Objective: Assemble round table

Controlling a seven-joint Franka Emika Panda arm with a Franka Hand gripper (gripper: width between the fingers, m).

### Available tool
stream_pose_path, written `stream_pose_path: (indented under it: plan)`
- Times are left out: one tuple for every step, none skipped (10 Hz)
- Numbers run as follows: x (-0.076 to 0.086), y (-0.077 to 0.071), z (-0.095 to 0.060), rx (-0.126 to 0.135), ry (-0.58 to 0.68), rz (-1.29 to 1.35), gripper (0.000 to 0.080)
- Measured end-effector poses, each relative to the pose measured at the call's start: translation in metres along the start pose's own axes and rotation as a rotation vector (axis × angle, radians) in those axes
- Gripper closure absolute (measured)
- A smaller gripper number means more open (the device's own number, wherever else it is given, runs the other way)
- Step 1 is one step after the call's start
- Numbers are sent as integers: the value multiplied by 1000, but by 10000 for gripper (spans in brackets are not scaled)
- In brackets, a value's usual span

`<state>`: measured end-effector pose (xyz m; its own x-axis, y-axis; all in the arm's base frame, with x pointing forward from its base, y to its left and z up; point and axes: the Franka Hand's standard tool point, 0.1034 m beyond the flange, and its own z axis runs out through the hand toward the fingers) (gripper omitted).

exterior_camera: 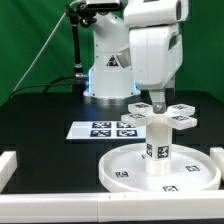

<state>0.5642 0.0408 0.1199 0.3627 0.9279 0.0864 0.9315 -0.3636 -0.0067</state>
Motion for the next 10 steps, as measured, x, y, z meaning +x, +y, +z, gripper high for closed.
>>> stream_pose_path:
  plan:
    - [-2, 0, 1, 2, -1, 4, 151]
    - [-3, -1, 2, 5, -2, 4, 151]
    - [-3, -2, 5, 8, -3, -16, 151]
    - [-4, -3, 8, 15, -6, -30, 151]
    - [-4, -4, 11, 19, -7, -30, 151]
    - [-5, -5, 13, 23, -8, -30, 151]
    - [-5, -5, 15, 26, -9, -27, 151]
    - [-6, -4, 15, 26, -9, -24, 151]
    - [-6, -5, 16, 26, -9, -20, 151]
    - [-6, -5, 16, 27, -10, -10, 151]
